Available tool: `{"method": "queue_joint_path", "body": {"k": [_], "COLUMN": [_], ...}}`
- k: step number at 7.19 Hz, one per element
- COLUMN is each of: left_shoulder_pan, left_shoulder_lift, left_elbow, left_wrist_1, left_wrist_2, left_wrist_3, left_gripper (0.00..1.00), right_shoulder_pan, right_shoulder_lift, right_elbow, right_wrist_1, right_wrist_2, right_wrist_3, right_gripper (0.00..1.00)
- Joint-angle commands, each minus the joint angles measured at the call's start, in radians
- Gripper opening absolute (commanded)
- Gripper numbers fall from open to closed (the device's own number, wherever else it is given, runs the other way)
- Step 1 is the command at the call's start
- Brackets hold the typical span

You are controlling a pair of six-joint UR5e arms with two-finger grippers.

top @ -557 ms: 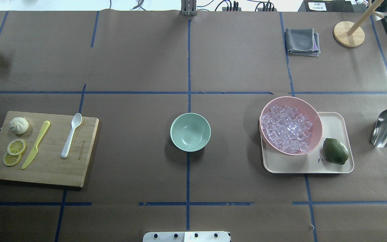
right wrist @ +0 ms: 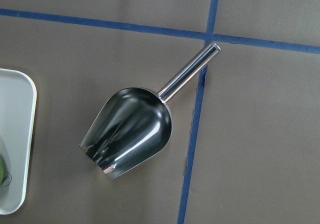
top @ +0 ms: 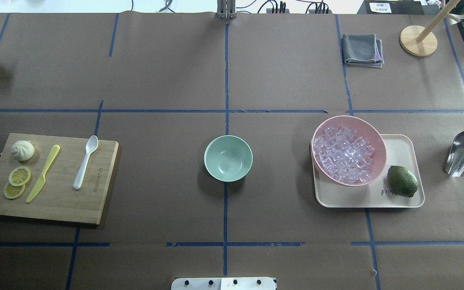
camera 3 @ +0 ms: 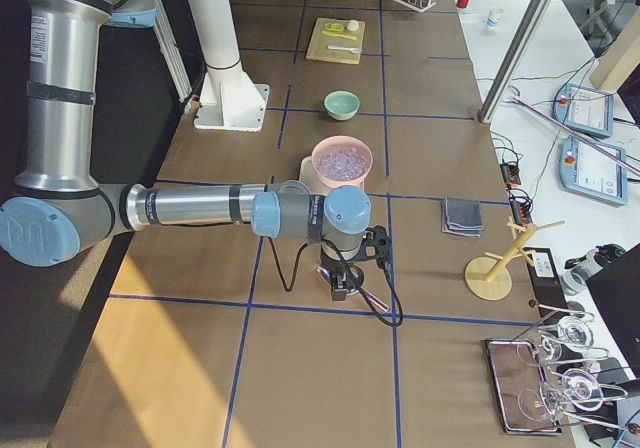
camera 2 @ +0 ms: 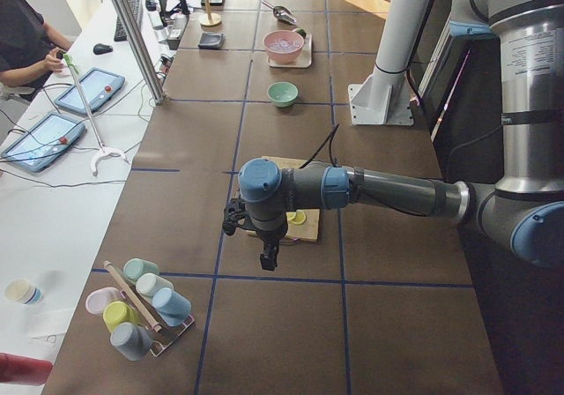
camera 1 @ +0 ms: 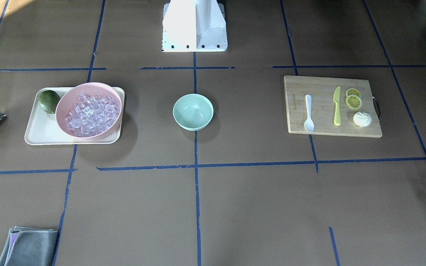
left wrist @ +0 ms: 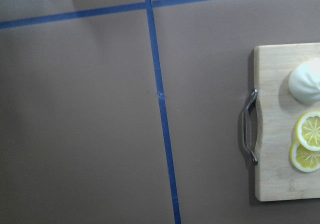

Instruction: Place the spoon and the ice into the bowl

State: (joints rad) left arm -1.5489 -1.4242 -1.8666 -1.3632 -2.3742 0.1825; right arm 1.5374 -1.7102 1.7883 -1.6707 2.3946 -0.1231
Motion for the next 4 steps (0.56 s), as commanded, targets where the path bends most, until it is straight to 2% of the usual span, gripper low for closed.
{"method": "queue_joint_path", "body": {"k": [1,2,3,4], "left_shoulder_pan": [0.001,0.004,0.016,0.029], "left_shoulder_lift": [-0.004,0.016,0.022,0.025], "left_elbow": [-0.003,-0.005,-0.003,-0.008], "left_wrist_1": [-0.004,-0.020,-0.119,-0.163], "left_wrist_2": [-0.006,-0.023,-0.090,-0.114], "left_wrist_3": [-0.002,0.009,0.000,-0.064], "left_gripper": [1.00,1.00,1.00,1.00], "right_shoulder_pan": [0.000,0.000,0.000,-0.011], "right_shoulder_lift": [0.001,0.004,0.009,0.009], "right_elbow": [-0.004,-0.003,0.003,0.005], "right_wrist_1": [0.002,0.002,0.003,0.023], "right_wrist_2": [-0.002,0.000,0.002,0.002], "right_wrist_3": [-0.003,0.003,-0.007,-0.006], "right_gripper": [1.00,1.00,1.00,1.00]}}
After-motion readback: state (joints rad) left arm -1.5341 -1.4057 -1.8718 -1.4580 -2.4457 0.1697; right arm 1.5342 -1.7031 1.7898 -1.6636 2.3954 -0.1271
